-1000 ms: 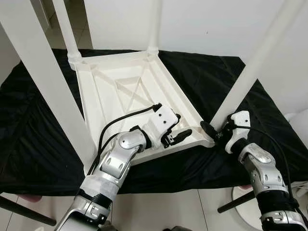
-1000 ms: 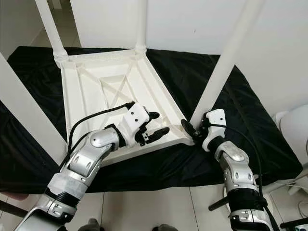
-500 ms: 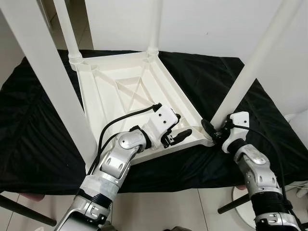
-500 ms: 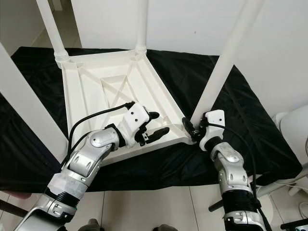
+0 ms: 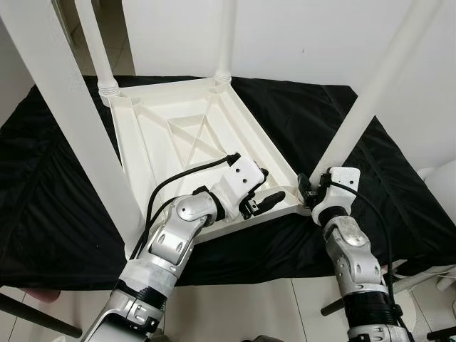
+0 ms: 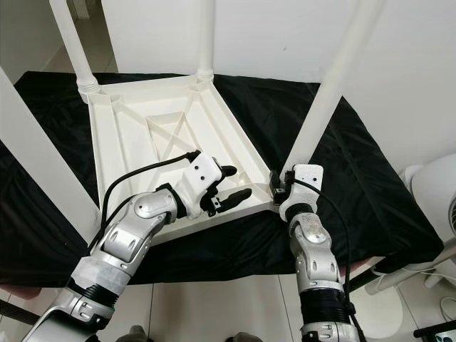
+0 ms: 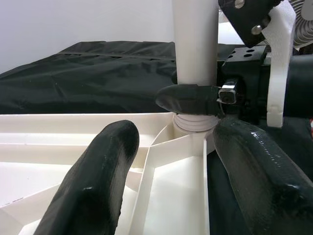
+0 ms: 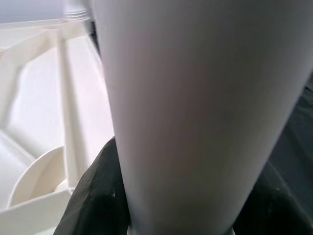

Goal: Building children table

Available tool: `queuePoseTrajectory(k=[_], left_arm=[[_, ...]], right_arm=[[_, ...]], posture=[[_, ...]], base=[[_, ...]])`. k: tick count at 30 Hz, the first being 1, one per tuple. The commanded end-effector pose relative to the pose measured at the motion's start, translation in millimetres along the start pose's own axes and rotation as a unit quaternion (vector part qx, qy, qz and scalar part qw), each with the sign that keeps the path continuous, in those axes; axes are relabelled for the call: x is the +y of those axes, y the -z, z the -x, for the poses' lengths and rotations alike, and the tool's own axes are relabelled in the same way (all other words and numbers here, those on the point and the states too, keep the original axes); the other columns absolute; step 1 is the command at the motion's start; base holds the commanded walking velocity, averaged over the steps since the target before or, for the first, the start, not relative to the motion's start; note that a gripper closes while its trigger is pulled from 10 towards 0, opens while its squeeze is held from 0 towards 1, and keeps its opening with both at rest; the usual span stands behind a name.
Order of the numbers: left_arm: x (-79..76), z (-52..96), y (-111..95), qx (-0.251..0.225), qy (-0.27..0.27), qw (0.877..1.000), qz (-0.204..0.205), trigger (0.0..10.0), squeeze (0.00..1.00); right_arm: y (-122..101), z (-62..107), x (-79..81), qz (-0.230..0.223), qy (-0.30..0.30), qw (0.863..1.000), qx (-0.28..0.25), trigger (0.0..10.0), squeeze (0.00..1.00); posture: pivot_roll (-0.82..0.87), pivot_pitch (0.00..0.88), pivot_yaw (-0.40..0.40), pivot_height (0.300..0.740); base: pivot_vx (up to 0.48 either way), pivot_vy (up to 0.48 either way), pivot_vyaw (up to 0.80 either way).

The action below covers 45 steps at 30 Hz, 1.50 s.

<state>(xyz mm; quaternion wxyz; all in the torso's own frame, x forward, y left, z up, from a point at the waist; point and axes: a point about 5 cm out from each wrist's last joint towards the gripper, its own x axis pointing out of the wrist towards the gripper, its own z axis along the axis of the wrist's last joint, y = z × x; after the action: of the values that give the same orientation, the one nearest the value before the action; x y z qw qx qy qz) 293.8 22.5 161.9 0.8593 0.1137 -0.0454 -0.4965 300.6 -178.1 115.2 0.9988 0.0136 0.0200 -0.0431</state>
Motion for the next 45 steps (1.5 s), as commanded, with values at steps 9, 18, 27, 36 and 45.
queuePoseTrajectory(k=[9,18,27,36,45], left_arm=[[-2.8,-2.1,1.4,-0.002,-0.015,1.0,0.001,10.0,0.0],[-4.3,-1.6,2.3,-0.002,-0.018,1.0,0.002,10.0,0.0],[-4.7,-1.0,3.1,-0.002,-0.022,1.0,0.004,10.0,0.0],[-5.9,0.3,4.5,-0.004,-0.017,1.0,0.001,10.0,0.0],[-8.4,-0.7,4.5,-0.005,-0.007,1.0,-0.021,10.0,0.0]], right_arm=[[14.4,12.4,16.3,-0.028,0.121,0.992,0.032,10.0,0.0],[9.6,16.5,15.1,-0.024,0.094,0.995,0.019,10.0,1.0],[7.2,23.4,2.8,0.006,0.033,0.999,-0.009,10.0,0.94],[1.3,24.4,-32.4,0.047,-0.068,0.996,-0.032,10.0,0.0],[-8.5,11.9,-34.7,0.056,-0.213,0.975,-0.03,10.0,0.0]], posture=[[0.04,0.0,-0.064,0.74],[0.04,0.0,-0.084,0.74],[0.04,0.0,-0.093,0.74],[0.04,0.0,-0.088,0.74],[0.04,0.0,-0.079,0.74]], base=[[0.0,0.0,0.0],[0.0,0.0,0.0],[0.0,0.0,0.0],[0.0,0.0,0.0],[0.0,0.0,0.0]])
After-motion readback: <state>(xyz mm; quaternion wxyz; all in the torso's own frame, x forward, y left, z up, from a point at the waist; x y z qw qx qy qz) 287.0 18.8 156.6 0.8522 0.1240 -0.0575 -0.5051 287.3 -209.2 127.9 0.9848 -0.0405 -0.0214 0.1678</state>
